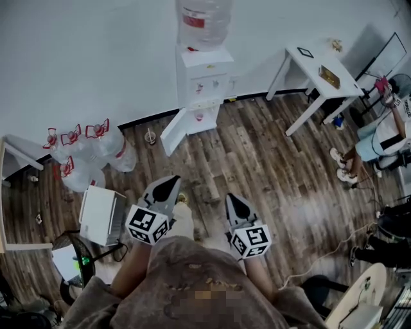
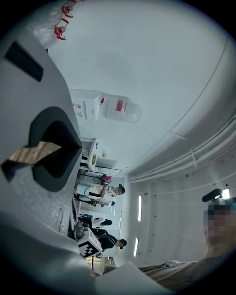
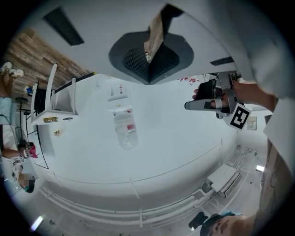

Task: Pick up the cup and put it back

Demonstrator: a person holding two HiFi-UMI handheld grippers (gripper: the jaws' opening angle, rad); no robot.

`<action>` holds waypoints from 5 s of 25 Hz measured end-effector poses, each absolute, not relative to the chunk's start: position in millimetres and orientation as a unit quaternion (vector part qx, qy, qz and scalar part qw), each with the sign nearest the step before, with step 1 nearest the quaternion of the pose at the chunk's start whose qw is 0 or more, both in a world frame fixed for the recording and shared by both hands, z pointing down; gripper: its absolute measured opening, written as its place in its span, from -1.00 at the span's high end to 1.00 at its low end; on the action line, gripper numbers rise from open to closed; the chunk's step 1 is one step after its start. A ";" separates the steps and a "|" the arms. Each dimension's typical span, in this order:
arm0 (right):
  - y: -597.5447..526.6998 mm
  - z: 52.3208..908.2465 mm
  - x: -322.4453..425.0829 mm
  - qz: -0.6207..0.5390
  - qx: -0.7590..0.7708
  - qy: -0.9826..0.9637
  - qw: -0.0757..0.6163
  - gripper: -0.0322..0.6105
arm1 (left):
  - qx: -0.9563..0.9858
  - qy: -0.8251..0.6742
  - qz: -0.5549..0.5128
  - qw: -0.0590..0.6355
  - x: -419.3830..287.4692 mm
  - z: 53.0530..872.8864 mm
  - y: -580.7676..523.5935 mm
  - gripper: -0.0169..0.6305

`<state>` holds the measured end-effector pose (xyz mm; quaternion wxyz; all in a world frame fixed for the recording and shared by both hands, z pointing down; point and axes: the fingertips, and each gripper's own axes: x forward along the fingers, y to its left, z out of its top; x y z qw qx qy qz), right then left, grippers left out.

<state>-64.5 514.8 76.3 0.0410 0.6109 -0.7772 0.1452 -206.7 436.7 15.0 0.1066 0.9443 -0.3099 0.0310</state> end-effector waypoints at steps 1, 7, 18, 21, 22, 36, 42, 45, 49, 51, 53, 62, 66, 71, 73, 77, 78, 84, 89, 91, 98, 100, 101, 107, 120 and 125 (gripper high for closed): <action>506.7 76.6 -59.4 0.145 0.613 -0.776 0.041 0.89 | 0.945 -0.308 0.031 0.107 -201.8 16.2 427.6 0.94; 447.5 81.9 -30.5 0.149 0.628 -0.762 0.043 0.89 | 0.947 -0.299 0.033 0.112 -177.7 23.3 361.6 0.94; 300.9 61.0 -0.1 0.142 0.659 -0.738 0.038 0.89 | 0.956 -0.266 0.037 0.114 -145.7 16.9 208.2 0.94; 269.9 59.2 8.9 0.142 0.670 -0.727 0.040 0.89 | 0.960 -0.253 0.039 0.111 -137.7 16.9 173.7 0.94; 261.3 58.5 11.6 0.141 0.675 -0.724 0.040 0.89 | 0.962 -0.247 0.038 0.110 -135.1 16.2 164.6 0.94; 181.0 62.0 31.1 0.141 0.690 -0.709 0.036 0.89 | 0.968 -0.217 0.028 0.118 -106.8 19.4 79.9 0.94; 157.3 67.5 46.7 0.141 0.683 -0.716 0.035 0.89 | 0.968 -0.220 0.031 0.114 -87.4 23.6 63.1 0.94; 142.9 68.5 54.3 0.141 0.680 -0.718 0.033 0.89 | 0.967 -0.225 0.033 0.116 -81.1 26.0 51.6 0.94; 126.3 72.1 66.0 0.140 0.676 -0.723 0.031 0.89 | 0.964 -0.233 0.026 0.127 -70.7 30.5 37.8 0.94; 116.7 76.4 70.7 0.141 0.671 -0.727 0.031 0.89 | 0.963 -0.237 0.028 0.127 -64.6 34.3 29.5 0.94; 108.2 82.0 75.0 0.144 0.667 -0.731 0.032 0.89 | 0.962 -0.240 0.031 0.128 -59.1 39.8 22.0 0.94; 68.3 131.2 106.3 0.144 0.646 -0.749 0.041 0.89 | 0.963 -0.238 0.035 0.120 -28.7 88.3 -14.2 0.94; 48.5 165.4 121.5 0.143 0.639 -0.755 0.047 0.89 | 0.964 -0.236 0.039 0.118 -14.0 125.0 -29.8 0.94; 20.0 213.8 137.6 0.140 0.630 -0.762 0.050 0.89 | 0.964 -0.234 0.045 0.117 4.1 177.9 -51.4 0.94; 10.3 236.2 143.3 0.140 0.627 -0.765 0.049 0.89 | 0.964 -0.236 0.045 0.116 9.9 198.9 -60.1 0.94; -7.8 284.4 162.6 0.137 0.625 -0.767 0.050 0.89 | 0.959 -0.250 0.044 0.123 19.6 246.3 -78.3 0.94; -13.0 296.7 167.8 0.136 0.624 -0.768 0.050 0.89 | 0.959 -0.253 0.044 0.123 22.2 258.9 -82.8 0.94; -39.7 371.4 182.1 0.128 0.616 -0.776 0.052 0.89 | 0.958 -0.261 0.050 0.111 33.9 338.6 -103.2 0.94; -50.1 437.6 180.6 0.130 0.604 -0.785 0.048 0.89 | 0.958 -0.262 0.060 0.095 39.6 402.7 -109.9 0.94; -54.1 467.2 180.3 0.131 0.600 -0.788 0.047 0.89 | 0.958 -0.264 0.054 0.098 41.7 428.5 -113.7 0.94; -64.4 552.6 185.5 0.118 0.594 -0.795 0.034 0.89 | 0.960 -0.260 0.043 0.094 48.2 520.5 -120.7 0.94; -66.4 574.5 188.1 0.113 0.594 -0.796 0.031 0.89 | 0.961 -0.257 0.039 0.094 49.4 545.4 -122.6 0.94; -67.3 585.6 188.8 0.111 0.595 -0.796 0.030 0.89 | 0.961 -0.256 0.038 0.093 50.0 557.4 -123.7 0.94; -68.9 636.3 184.1 0.100 0.593 -0.799 0.032 0.89 | 0.965 -0.246 0.034 0.087 52.2 610.2 -124.3 0.94; -70.3 648.4 177.0 0.103 0.600 -0.793 0.025 0.89 | 0.962 -0.257 0.033 0.081 19.6 631.7 -119.5 0.94; -65.4 650.3 166.4 0.102 0.596 -0.796 0.027 0.89 | 0.961 -0.262 0.033 0.076 9.7 632.3 -117.9 0.94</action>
